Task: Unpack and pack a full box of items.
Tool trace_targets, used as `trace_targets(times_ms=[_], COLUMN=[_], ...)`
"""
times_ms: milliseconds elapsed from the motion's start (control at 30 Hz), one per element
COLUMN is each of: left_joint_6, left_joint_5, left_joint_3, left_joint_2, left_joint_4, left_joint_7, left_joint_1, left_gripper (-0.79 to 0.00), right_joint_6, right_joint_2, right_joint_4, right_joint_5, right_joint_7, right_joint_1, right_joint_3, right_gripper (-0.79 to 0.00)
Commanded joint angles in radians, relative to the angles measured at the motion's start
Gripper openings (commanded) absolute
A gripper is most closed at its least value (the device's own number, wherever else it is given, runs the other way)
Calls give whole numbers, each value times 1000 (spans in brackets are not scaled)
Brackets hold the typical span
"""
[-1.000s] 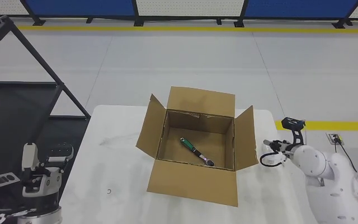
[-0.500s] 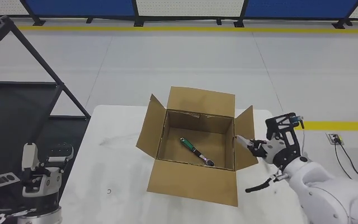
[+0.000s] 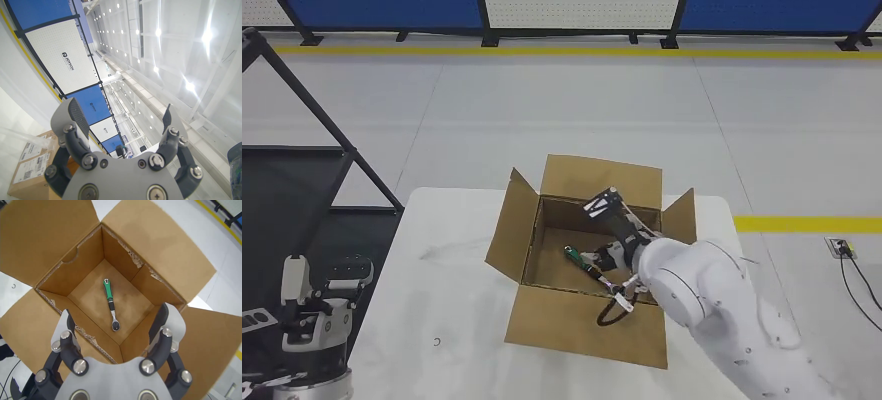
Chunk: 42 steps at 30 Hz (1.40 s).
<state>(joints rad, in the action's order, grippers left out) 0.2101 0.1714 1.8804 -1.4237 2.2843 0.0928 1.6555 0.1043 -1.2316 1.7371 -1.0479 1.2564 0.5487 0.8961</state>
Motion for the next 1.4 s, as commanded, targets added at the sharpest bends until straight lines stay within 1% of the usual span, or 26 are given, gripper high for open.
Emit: trace_targets(times_ms=[0,133,267,433,567,733,767,800,867,1267,1300,1333,1367], left_joint_6=[0,0,0,0,0,0,0,0,0,0,0,0,0], left_joint_5=[0,0,0,0,0,0,0,0,0,0,0,0,0], left_joint_3=[0,0,0,0,0,0,0,0,0,0,0,0,0], left_joint_2=[0,0,0,0,0,0,0,0,0,0,0,0,0], left_joint_4=[0,0,0,0,0,0,0,0,0,0,0,0,0], left_joint_7=[0,0,0,0,0,0,0,0,0,0,0,0,0], left_joint_1=[0,0,0,0,0,0,0,0,0,0,0,0,0], left_gripper=[0,0,0,0,0,0,0,0,0,0,0,0,0], right_joint_6=[17,53,34,4,-3,-11,-15,-15,-13,-13,-10,-4,-3], right_joint_2=[-24,-76,-124,-182,-224,-272,-281,-289,-304,-304,-304,-302,-302], right_joint_4=[-135,-321,-489,-661,-783,-933,-959,-982,-1014,-1014,-1009,-1001,-994], right_joint_5=[16,66,112,161,194,247,257,267,280,280,280,275,264], right_joint_7=[31,49,71,64,46,31,27,23,11,11,-6,-52,-61], right_joint_1=[-77,-183,-258,-311,-340,-373,-377,-381,-390,-390,-388,-374,-365], right_joint_3=[-67,-162,-242,-318,-354,-374,-377,-379,-381,-381,-378,-373,-376], right_gripper=[0,0,0,-86,-108,-89,-68,0,0,0,0,0,0])
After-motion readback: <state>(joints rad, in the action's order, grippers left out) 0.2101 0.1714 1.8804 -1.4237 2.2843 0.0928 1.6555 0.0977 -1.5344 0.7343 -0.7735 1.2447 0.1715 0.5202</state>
